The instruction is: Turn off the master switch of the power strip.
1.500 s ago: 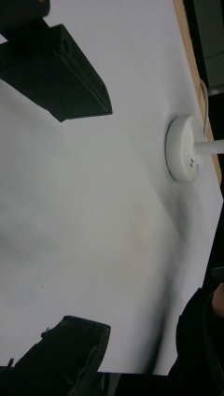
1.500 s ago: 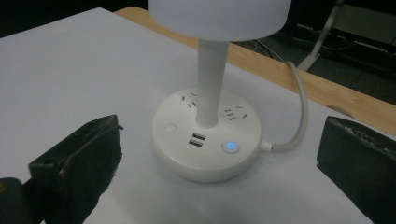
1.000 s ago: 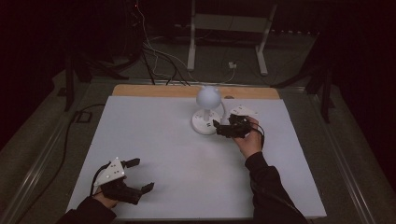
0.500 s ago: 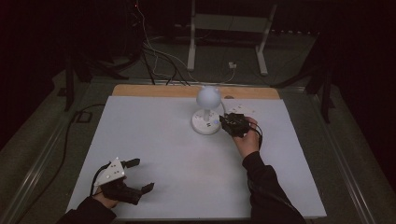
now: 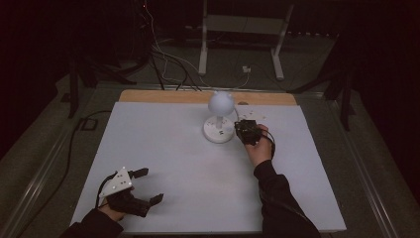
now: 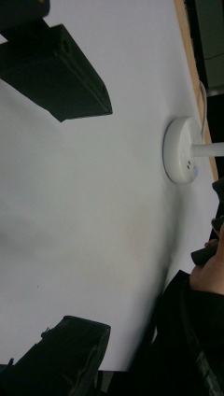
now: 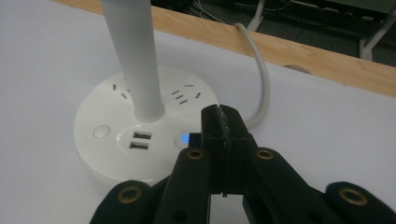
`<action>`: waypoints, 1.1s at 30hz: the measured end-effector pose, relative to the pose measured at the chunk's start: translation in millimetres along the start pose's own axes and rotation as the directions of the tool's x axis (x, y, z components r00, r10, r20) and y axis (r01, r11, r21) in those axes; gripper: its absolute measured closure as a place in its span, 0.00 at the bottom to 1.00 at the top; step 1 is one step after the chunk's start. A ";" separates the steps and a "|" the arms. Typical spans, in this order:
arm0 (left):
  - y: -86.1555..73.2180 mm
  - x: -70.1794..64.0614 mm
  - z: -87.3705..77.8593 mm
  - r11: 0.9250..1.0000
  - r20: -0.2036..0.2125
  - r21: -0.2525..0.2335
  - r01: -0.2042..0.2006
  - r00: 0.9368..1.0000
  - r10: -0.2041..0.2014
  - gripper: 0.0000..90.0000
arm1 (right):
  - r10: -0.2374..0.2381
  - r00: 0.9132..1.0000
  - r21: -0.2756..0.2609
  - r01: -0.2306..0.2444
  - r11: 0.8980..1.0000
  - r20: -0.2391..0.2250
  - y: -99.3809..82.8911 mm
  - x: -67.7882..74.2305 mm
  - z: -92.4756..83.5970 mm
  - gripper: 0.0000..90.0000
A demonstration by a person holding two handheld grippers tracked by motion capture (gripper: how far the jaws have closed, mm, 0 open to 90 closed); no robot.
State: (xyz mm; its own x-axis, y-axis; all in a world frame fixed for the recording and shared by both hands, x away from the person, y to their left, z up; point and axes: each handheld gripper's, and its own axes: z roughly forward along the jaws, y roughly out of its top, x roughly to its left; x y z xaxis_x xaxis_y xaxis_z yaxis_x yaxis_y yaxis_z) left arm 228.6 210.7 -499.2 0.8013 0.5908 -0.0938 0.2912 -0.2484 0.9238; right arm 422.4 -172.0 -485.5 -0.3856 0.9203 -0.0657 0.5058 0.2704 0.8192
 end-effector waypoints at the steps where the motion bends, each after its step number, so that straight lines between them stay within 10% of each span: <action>1: -0.1 -0.2 -0.1 1.000 -0.001 0.004 -0.003 1.000 0.003 0.00 | 0.001 1.000 0.004 -0.001 1.000 -0.002 0.0 1.0 3.2 1.00; 33: 0.0 -0.1 -0.3 1.000 0.000 0.004 -0.006 1.000 0.006 0.00 | -0.041 0.999 0.027 0.041 0.999 0.000 -6.8 16.4 30.3 1.00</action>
State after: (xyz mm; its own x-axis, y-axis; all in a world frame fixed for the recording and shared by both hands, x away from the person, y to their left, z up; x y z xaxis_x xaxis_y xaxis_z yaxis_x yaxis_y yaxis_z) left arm 228.4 210.9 -499.1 0.8029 0.5895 -0.0882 0.2888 -0.2552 0.9228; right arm 436.0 -150.2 -509.4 -0.4059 0.9085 -0.0992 0.5101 0.3153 0.8002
